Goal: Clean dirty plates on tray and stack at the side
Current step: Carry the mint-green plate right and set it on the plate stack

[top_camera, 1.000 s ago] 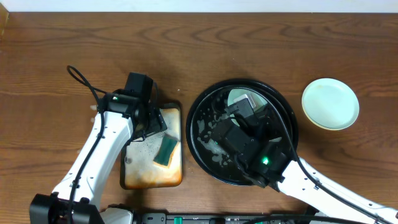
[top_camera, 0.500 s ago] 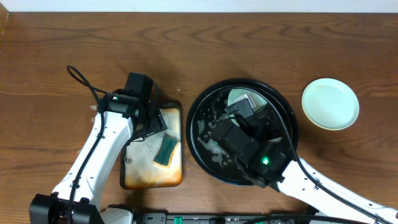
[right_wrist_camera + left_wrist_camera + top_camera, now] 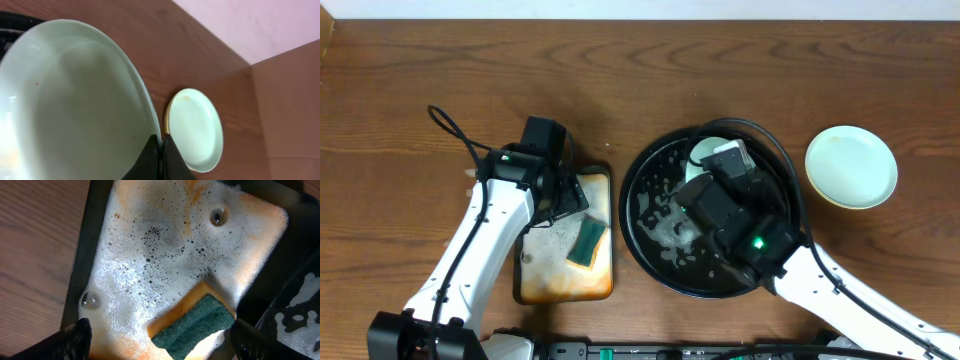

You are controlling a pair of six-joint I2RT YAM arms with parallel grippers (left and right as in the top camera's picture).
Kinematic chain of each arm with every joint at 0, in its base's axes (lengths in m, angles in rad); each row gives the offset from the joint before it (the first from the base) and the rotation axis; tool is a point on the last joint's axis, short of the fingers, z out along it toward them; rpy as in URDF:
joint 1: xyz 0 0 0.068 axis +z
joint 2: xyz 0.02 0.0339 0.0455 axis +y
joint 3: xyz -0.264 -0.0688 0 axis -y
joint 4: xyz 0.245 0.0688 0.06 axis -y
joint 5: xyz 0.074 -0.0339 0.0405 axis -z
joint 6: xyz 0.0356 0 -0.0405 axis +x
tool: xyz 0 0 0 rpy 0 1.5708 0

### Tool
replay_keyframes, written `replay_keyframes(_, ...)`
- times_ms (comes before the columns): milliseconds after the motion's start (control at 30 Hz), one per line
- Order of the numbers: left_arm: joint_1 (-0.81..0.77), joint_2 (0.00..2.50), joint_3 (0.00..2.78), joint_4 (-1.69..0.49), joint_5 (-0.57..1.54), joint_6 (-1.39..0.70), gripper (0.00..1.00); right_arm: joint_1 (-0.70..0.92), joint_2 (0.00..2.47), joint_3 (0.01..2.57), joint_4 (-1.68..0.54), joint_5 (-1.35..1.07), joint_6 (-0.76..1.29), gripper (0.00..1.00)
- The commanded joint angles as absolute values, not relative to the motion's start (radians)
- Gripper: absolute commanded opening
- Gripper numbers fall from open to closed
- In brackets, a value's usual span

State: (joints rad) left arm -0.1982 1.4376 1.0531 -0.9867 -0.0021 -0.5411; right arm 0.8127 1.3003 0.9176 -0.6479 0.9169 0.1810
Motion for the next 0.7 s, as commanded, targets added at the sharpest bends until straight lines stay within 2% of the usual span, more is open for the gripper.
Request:
replay_keyframes(0, -0.2, 1.439, 1.048, -0.989, -0.004, -0.527, 0.9, 0.789, 1.285, 0.929, -0.648, 0.829, 0.217, 0.01)
replay_keyframes(300, -0.2, 1.438, 1.048, -0.989, -0.004, -0.527, 0.9, 0.634, 1.285, 0.929, -0.647, 0.577, 0.293, 0.01)
replay_keyframes(667, -0.2, 1.439, 1.048, -0.989, -0.004, -0.527, 0.89, 0.287, 1.281, 0.929, -0.656, 0.212, 0.321, 0.01)
